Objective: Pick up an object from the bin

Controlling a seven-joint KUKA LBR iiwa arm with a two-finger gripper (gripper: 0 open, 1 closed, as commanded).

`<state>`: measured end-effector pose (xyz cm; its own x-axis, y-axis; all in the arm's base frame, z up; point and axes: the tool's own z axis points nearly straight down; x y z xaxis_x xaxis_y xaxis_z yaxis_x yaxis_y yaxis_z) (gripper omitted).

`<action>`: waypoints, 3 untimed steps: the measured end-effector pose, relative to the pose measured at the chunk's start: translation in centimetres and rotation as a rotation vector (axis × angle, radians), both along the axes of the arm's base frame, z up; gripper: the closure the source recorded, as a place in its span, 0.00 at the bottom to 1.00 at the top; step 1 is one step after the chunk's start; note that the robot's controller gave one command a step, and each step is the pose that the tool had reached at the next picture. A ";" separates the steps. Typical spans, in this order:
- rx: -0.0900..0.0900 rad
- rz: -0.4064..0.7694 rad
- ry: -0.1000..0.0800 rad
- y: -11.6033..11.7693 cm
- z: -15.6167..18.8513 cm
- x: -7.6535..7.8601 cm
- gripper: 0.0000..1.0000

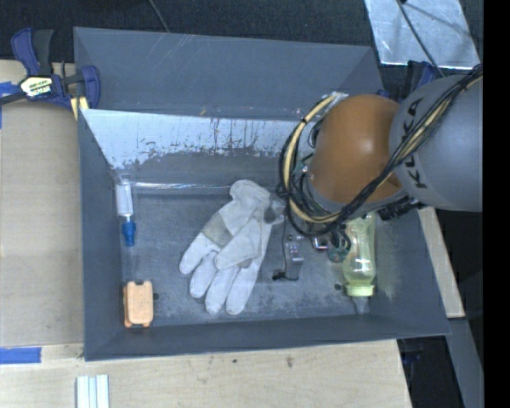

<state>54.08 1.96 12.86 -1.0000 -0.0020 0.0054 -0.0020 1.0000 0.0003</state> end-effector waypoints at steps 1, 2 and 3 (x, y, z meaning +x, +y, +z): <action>0.000 -0.001 -0.008 0.0 0.5 0.2 0.00; -0.002 0.112 -0.014 1.8 -2.0 1.1 0.00; 0.002 0.395 -0.013 5.6 -5.5 1.8 1.00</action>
Offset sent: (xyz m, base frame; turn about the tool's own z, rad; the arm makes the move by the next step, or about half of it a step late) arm 0.0157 0.0434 -0.0576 -0.2533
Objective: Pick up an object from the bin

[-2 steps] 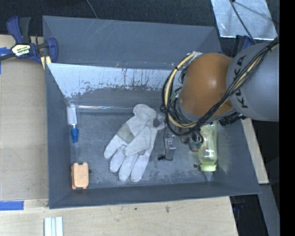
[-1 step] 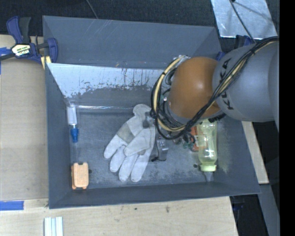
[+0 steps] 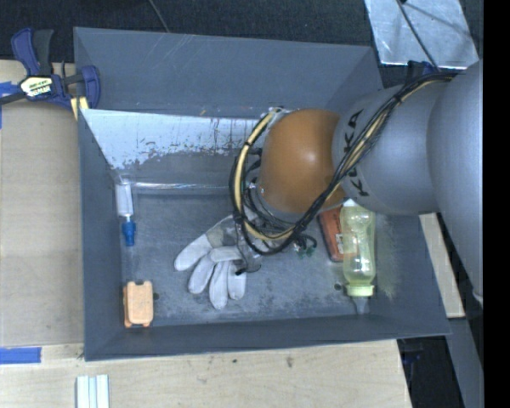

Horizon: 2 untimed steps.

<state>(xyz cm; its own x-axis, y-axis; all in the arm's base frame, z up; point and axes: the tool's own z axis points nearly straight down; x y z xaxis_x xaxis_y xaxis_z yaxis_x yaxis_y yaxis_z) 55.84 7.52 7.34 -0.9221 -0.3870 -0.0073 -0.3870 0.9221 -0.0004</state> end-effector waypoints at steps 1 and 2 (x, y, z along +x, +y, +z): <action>0.000 -0.001 0.000 0.0 0.0 0.0 1.00; -0.002 -0.007 0.005 -0.9 9.3 -0.2 1.00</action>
Offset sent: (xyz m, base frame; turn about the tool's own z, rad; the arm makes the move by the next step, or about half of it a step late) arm -0.0024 -0.0090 0.0927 0.0048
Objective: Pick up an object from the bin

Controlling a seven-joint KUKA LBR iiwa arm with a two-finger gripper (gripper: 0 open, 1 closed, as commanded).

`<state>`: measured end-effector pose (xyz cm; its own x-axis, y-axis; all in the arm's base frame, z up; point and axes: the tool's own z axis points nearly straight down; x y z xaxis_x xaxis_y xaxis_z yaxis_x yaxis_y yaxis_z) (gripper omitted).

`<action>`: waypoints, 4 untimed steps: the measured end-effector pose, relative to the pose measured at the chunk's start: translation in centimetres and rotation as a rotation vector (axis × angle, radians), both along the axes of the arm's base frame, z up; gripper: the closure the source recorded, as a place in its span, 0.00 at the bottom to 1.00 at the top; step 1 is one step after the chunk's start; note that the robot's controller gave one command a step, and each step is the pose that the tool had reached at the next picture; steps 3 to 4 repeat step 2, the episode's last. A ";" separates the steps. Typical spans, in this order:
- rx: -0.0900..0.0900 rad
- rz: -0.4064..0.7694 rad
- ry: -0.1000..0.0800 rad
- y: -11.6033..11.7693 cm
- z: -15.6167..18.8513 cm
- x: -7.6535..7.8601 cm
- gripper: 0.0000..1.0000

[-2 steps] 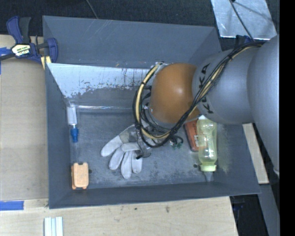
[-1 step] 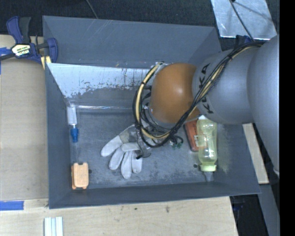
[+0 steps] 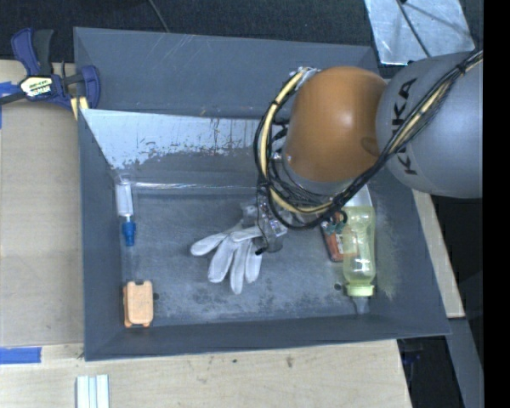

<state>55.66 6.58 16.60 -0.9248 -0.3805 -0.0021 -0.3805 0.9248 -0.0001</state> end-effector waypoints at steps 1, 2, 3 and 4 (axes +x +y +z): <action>0.000 0.000 0.000 0.0 0.0 0.0 1.00; 0.000 -0.002 0.008 -0.8 4.2 -0.5 1.00; 0.000 -0.002 0.008 -0.8 4.2 -0.5 1.00; 0.000 -0.002 0.008 -0.8 4.2 -0.5 1.00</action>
Offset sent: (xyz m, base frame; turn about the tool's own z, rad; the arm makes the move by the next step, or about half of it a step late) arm -0.0077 -0.0179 0.0941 0.0053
